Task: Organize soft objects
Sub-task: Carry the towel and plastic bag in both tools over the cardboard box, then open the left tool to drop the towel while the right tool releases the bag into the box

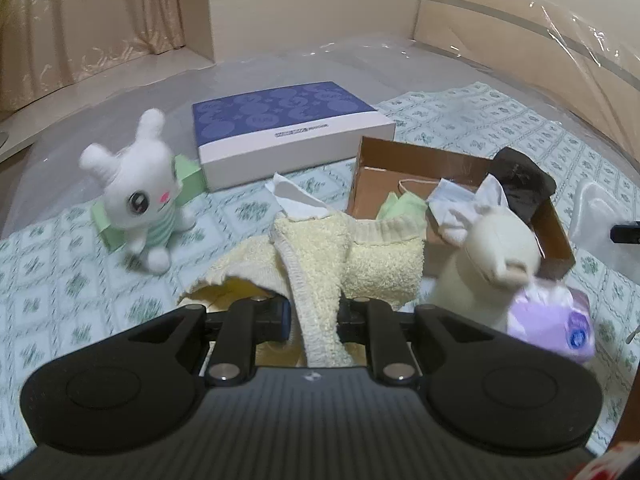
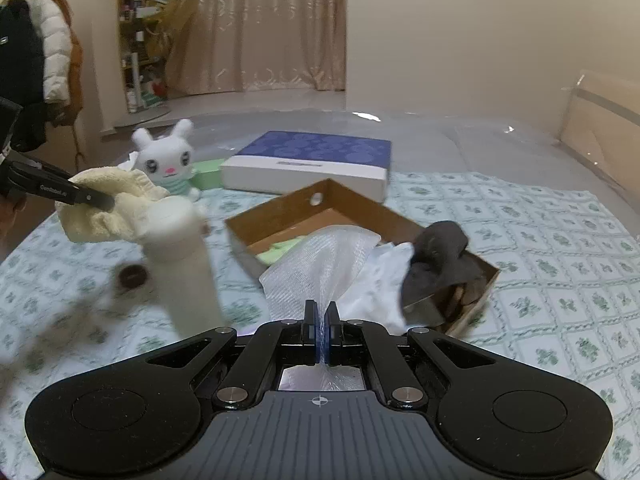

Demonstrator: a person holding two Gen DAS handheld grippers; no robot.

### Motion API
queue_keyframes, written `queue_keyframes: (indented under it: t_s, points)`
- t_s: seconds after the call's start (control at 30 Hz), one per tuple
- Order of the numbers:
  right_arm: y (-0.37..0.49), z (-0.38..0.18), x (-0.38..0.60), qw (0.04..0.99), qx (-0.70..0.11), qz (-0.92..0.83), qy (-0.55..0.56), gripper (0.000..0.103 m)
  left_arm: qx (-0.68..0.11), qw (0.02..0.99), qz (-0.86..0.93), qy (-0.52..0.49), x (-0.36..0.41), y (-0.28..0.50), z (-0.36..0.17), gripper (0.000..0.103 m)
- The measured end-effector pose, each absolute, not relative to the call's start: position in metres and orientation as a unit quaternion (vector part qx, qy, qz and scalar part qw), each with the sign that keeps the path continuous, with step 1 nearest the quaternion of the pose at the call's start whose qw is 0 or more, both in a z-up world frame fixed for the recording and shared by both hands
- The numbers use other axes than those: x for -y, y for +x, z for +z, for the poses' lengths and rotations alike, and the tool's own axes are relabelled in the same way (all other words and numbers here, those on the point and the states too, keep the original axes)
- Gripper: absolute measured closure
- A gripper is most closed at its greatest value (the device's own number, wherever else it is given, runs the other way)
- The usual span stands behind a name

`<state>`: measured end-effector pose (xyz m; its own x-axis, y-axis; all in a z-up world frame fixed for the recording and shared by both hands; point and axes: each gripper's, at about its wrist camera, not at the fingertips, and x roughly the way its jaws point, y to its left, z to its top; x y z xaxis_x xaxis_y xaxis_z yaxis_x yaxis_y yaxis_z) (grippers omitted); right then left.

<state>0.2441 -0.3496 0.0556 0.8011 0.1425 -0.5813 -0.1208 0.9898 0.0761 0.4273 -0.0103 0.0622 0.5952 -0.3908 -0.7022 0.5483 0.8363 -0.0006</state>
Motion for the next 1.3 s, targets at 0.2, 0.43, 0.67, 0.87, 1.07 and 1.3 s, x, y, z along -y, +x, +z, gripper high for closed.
queue_keyframes:
  t_s: [0.2, 0.43, 0.67, 0.87, 1.07, 1.3]
  points:
    - [0.272, 0.05, 0.368, 0.948, -0.309, 0.071, 0.023, 0.101, -0.361, 0.875, -0.304, 0.104, 0.038, 0.473, 0.059, 0.088]
    - [0.313, 0.046, 0.378, 0.949, -0.304, 0.08, 0.025, 0.101, -0.365, 0.854, -0.36, 0.085, 0.085, 0.522, 0.047, 0.088]
    - [0.361, 0.035, 0.391, 0.95, -0.302, 0.077, 0.018, 0.101, -0.367, 0.833, -0.403, 0.093, 0.145, 0.548, 0.021, 0.088]
    - [0.389, 0.023, 0.397, 0.948, -0.307, 0.077, 0.018, 0.101, -0.373, 0.819, -0.427, 0.084, 0.174, 0.565, 0.002, 0.087]
    - [0.406, 0.011, 0.399, 0.946, -0.315, 0.073, 0.022, 0.101, -0.394, 0.805, -0.432, 0.097, 0.19, 0.574, -0.02, 0.086]
    - [0.425, 0.005, 0.404, 0.945, -0.318, 0.071, 0.036, 0.101, -0.413, 0.783, -0.451, 0.114, 0.198, 0.575, -0.033, 0.085]
